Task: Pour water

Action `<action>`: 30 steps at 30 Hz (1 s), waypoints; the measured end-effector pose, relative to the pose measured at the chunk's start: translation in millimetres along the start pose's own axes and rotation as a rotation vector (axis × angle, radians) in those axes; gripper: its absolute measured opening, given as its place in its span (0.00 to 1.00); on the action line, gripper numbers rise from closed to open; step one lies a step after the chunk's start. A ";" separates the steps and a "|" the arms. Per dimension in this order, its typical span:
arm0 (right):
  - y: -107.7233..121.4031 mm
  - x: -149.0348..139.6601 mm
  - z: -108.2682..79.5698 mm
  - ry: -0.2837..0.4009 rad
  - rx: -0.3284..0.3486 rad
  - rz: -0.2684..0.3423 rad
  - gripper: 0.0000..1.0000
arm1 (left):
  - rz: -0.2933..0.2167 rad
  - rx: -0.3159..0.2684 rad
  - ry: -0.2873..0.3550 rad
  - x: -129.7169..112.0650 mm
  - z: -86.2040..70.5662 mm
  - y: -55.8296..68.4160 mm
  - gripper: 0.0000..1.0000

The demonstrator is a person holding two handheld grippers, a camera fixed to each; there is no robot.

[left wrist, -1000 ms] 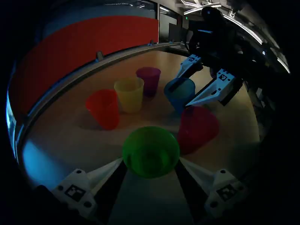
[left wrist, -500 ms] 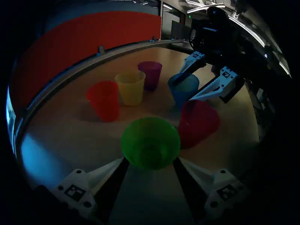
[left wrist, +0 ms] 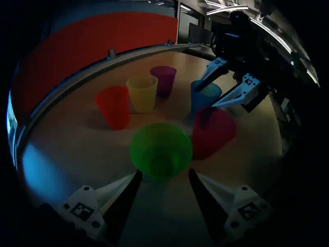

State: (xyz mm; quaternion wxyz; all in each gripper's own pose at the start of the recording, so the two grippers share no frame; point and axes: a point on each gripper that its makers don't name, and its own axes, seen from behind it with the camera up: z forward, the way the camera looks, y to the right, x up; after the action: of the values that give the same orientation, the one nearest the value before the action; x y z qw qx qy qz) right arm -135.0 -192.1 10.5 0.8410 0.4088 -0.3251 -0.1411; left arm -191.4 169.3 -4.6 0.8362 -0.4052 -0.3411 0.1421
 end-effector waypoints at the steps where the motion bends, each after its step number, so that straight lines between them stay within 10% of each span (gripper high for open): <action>1: -0.2 -1.1 -0.5 -0.001 -0.001 0.001 0.91 | 0.001 0.001 0.000 -0.2 -0.4 0.1 0.84; 30: -7.4 -18.3 -31.5 0.009 -0.057 0.029 1.00 | -0.004 0.045 0.019 -7.1 -25.7 5.6 0.84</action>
State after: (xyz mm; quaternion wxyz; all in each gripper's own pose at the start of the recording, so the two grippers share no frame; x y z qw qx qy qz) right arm -127.6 -168.8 -17.5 0.8558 0.3806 -0.3230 -0.1360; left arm -178.7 154.2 -23.5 0.8487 -0.3869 -0.3306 0.1441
